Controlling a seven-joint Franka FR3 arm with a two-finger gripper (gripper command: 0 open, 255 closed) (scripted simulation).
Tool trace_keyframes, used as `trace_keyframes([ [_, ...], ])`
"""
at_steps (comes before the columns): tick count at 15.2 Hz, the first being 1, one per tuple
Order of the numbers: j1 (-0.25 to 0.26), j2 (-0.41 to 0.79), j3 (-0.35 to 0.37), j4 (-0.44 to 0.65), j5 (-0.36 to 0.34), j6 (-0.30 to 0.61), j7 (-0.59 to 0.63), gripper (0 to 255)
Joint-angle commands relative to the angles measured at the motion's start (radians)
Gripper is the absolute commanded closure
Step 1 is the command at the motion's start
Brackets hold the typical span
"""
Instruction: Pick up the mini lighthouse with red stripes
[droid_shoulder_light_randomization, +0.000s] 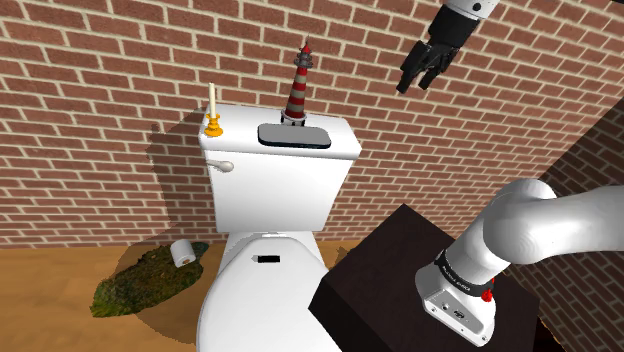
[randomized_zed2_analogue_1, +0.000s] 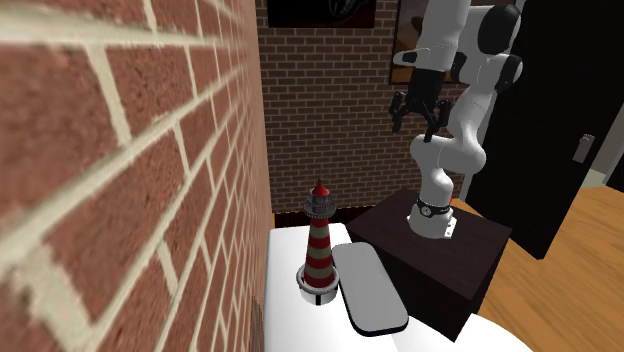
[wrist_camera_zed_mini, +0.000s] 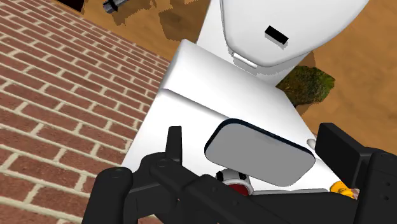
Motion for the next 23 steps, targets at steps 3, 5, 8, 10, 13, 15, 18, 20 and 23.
trace_keyframes([
  [3, 0.013, 0.075, -0.038, 0.04, -0.006, 0.034, -0.073, 0],
  [5, 0.027, 0.153, -0.075, 0.087, -0.006, 0.062, -0.146, 0],
  [8, 0.053, 0.274, -0.125, 0.17, 0.004, 0.093, -0.255, 0],
  [10, 0.069, 0.357, -0.156, 0.235, 0.019, 0.105, -0.329, 0],
  [13, 0.092, 0.485, -0.195, 0.346, 0.05, 0.11, -0.44, 0],
  [15, 0.104, 0.573, -0.217, 0.428, 0.077, 0.104, -0.514, 0],
  [18, 0.115, 0.709, -0.241, 0.568, 0.125, 0.08, -0.621, 0],
  [20, 0.117, 0.803, -0.25, 0.673, 0.16, 0.053, -0.689, 0],
  [23, 0.108, 0.952, -0.253, 0.852, 0.212, -0.003, -0.781, 0],
])
